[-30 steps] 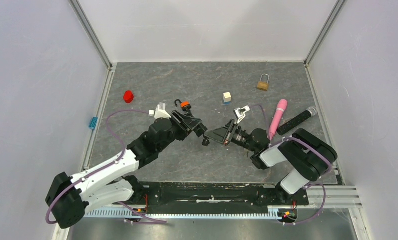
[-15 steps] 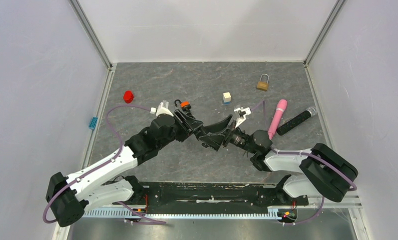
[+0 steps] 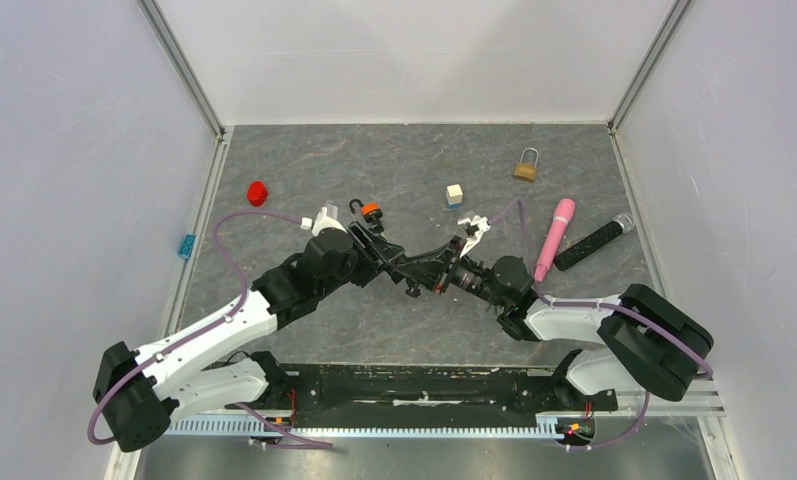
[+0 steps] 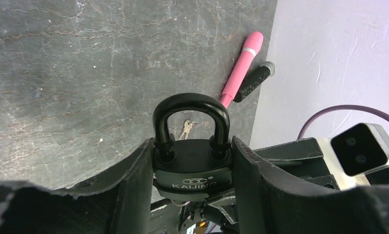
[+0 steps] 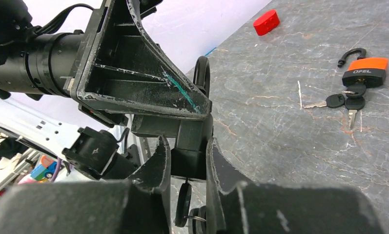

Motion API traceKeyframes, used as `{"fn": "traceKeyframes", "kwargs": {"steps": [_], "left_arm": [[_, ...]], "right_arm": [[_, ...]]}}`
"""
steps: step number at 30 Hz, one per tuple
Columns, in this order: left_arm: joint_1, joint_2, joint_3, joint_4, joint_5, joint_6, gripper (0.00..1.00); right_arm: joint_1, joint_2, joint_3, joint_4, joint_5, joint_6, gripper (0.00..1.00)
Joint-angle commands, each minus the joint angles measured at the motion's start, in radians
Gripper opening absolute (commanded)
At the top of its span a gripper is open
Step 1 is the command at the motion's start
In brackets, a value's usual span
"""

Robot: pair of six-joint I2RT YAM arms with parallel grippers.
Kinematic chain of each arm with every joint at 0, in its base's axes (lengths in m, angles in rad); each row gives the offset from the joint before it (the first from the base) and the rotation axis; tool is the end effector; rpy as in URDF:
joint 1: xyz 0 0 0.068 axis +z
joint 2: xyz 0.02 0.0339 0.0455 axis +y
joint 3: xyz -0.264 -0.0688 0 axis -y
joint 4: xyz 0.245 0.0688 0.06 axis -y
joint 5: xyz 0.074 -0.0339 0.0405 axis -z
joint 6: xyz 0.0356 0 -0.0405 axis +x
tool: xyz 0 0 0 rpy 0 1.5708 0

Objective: Unlock with the key

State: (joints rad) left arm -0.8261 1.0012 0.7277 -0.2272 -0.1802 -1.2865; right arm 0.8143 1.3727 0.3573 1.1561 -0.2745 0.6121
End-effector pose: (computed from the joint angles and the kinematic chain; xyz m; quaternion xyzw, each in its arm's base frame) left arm 0.1574 -0.1614 0.2751 -0.2402 0.8237 -0.4040 0.3173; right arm 0.1683 0.1924 0.2110 -0.1683 0.6357 0.5572 0.5070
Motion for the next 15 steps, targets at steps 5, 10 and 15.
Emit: {"fn": "traceKeyframes", "kwargs": {"steps": [5, 10, 15], "left_arm": [[0.002, -0.051, 0.075, 0.066, -0.024, 0.075, 0.56], [0.021, -0.053, 0.078, 0.042, -0.010, 0.084, 0.66], [0.054, -0.065, 0.078, 0.007, -0.007, 0.095, 0.68]], "right_arm": [[0.003, -0.028, -0.004, 0.025, 0.016, 0.009, 0.00], [0.002, -0.018, -0.008, 0.066, -0.015, 0.044, 0.00], [0.001, 0.006, -0.012, 0.113, -0.046, 0.082, 0.00]]}}
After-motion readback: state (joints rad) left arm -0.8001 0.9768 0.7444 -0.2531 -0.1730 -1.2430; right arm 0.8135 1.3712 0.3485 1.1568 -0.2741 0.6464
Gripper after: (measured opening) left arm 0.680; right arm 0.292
